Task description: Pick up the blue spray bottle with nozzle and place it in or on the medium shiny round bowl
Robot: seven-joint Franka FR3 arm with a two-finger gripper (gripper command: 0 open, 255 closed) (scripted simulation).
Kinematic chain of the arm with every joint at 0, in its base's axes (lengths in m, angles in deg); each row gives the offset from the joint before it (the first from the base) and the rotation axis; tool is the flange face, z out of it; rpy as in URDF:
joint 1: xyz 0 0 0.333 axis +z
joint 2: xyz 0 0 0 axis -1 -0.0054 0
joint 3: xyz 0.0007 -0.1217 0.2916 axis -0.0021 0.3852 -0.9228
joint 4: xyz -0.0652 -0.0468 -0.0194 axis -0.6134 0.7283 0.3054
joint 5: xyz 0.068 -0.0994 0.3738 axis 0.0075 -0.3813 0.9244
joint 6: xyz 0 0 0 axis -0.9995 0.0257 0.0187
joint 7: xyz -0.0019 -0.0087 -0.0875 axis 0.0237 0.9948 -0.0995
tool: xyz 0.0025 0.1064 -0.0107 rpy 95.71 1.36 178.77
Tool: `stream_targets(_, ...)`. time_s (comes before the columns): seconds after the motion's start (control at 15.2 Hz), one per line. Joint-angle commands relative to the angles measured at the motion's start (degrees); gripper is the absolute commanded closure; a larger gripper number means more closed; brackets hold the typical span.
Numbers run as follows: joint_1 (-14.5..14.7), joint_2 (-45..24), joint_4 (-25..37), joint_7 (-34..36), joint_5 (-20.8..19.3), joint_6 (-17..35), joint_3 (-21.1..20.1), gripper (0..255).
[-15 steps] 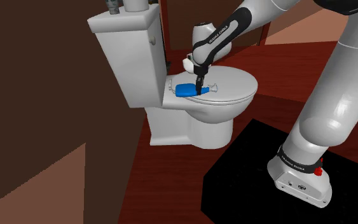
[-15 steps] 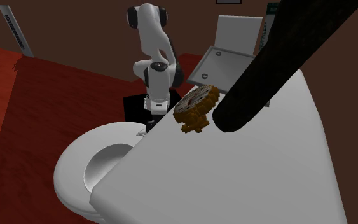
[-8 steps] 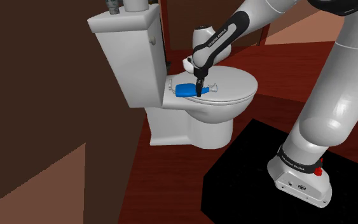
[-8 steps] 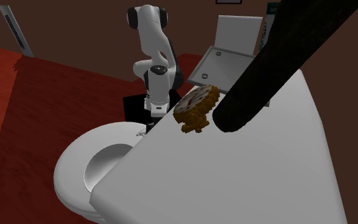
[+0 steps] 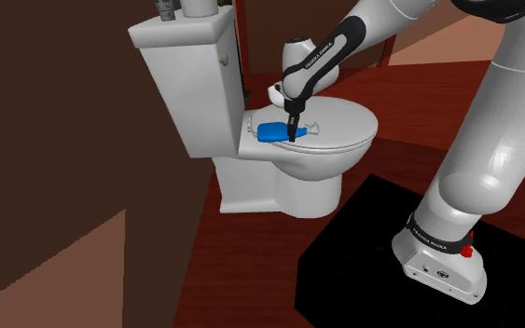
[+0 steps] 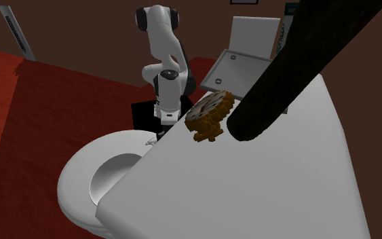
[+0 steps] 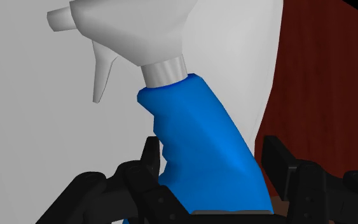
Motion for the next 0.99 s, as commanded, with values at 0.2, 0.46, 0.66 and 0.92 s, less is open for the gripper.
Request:
stream_targets(0.2,0.01,-0.03,0.01,0.00,0.01,0.02,-0.01,255)
stream_targets(0.46,0.07,2.03,1.04,0.02,-0.18,-3.06,-0.03,255)
stream_targets(0.66,0.10,3.45,1.94,0.01,-0.30,-5.37,-0.06,255)
stream_targets(0.92,0.14,5.18,3.31,-0.02,-0.41,-8.47,-0.11,255)
